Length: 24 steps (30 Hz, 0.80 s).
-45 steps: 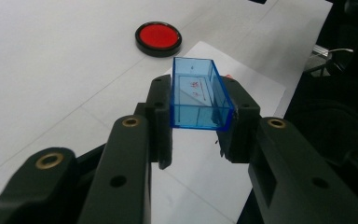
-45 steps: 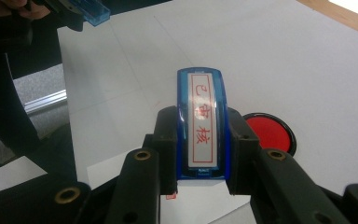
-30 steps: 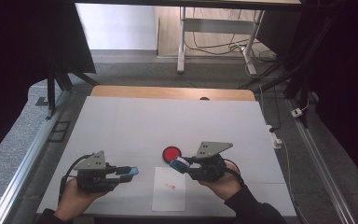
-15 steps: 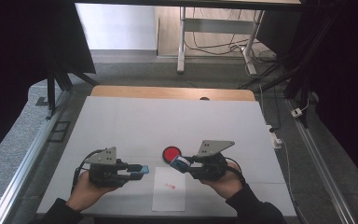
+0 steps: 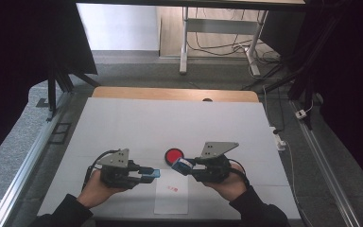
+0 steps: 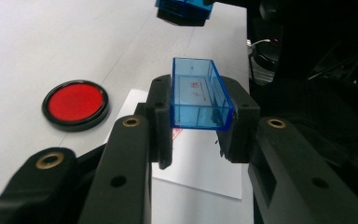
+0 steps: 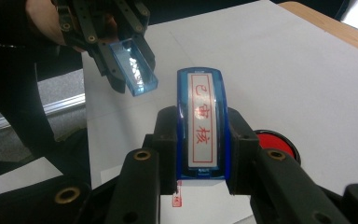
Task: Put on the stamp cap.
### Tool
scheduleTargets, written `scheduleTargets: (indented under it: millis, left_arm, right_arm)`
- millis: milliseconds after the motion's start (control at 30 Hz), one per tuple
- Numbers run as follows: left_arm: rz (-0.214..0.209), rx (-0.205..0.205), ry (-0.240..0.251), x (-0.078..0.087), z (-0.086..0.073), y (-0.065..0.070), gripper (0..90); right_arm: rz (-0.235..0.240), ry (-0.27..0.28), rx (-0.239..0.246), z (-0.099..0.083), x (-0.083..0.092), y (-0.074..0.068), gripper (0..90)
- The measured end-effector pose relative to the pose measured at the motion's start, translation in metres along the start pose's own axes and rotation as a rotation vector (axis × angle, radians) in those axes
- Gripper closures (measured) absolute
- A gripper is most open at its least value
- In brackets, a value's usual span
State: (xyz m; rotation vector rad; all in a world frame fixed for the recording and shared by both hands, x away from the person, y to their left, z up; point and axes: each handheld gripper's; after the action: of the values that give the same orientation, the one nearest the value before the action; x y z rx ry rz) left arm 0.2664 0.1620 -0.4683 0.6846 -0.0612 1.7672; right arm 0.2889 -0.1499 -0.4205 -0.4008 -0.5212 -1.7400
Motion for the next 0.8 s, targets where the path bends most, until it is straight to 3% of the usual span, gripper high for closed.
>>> scheduleTargets:
  millis: [100,333,800]
  left_arm:
    - [-0.020,-0.027,-0.003,-0.005,0.001,0.000,67.9]
    - [-0.050,-0.050,-0.027,-0.019,0.005,-0.002,67.9]
    - [-0.116,-0.072,-0.065,-0.041,0.013,-0.006,68.0]
  right_arm:
    - [0.008,0.006,0.002,0.001,0.000,0.000,70.6]
    - [0.026,0.007,0.012,0.003,0.000,-0.002,70.6]
    - [0.073,0.014,0.041,0.006,-0.004,-0.007,70.6]
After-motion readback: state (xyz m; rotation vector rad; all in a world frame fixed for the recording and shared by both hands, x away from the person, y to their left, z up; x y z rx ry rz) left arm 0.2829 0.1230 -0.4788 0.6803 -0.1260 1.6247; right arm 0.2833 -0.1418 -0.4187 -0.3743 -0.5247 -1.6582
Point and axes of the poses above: each handheld gripper's, and its own axes: x roughly backward along the jaws, z roughly out of its top, y roughly to its right, and after that the axes turned 12 degrees about x, right-handed
